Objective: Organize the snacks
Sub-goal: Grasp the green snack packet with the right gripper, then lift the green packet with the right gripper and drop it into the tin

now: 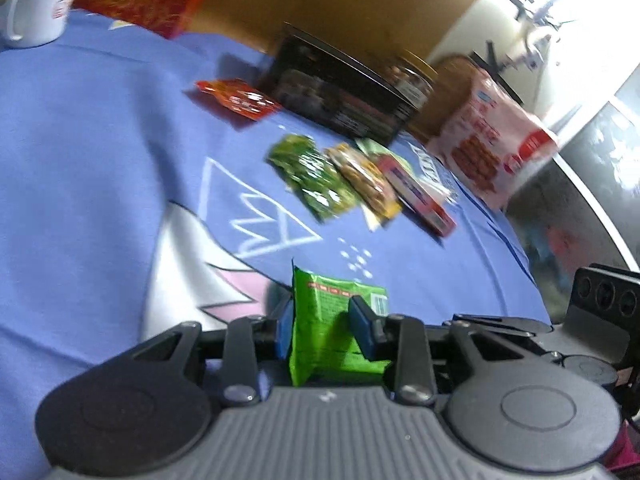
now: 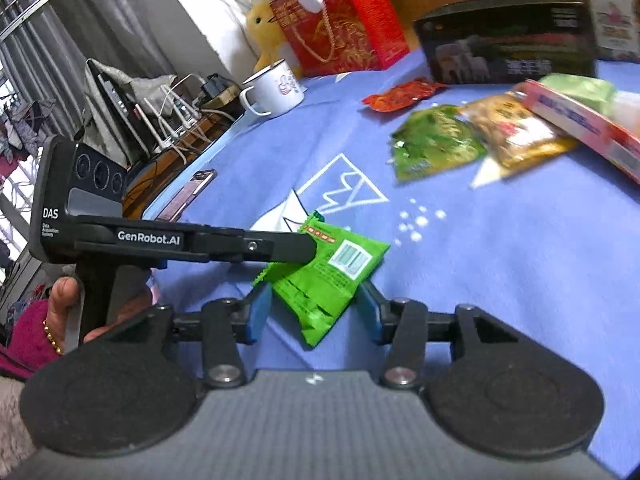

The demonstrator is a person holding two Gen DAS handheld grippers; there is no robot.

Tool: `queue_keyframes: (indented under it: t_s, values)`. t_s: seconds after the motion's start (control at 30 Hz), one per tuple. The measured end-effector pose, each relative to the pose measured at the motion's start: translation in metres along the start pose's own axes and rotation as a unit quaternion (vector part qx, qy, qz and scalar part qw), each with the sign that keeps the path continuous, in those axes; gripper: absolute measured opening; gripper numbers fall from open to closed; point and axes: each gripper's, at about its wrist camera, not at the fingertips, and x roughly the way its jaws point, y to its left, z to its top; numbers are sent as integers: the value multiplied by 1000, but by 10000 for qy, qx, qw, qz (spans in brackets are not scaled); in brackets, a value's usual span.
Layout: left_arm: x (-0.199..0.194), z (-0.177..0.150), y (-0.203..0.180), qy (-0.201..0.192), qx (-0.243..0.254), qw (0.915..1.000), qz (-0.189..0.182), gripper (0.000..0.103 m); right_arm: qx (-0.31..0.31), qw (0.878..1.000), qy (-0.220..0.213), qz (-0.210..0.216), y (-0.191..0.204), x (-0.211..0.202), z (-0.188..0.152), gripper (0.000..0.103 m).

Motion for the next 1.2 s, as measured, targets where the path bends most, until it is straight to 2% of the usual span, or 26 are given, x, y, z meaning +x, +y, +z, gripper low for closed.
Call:
queue_keyframes:
  t_s: [0.13, 0.33, 0.47, 0.6, 0.77, 0.97, 1.2]
  values:
    - [6, -4, -14, 85, 155, 9998, -47, 33, 37, 9996, -169, -204, -1, -14, -9, 51]
    - [0, -7, -15, 109, 111, 9999, -58, 38, -209, 9976, -353, -558, 5, -26, -18, 51]
    - [-6, -9, -13, 60, 83, 9999, -50, 42, -291, 9983, -232, -446, 7, -26, -25, 51]
    - [-7, -14, -15, 115, 150, 9997, -149, 42, -455, 9981, -87, -401, 15, -17, -32, 52]
    - [-2, -19, -16, 62, 206, 9996, -157, 38, -581, 9971, -142, -473, 20, -7, -28, 52]
    - [-1, -8, -11, 11, 106, 9999, -125, 36, -646, 9945, -307, -766, 20, 0, -18, 37]
    - [-10, 25, -15, -379, 250, 9989, -79, 36, -741, 9926, -643, -718, 18, -1, 5, 36]
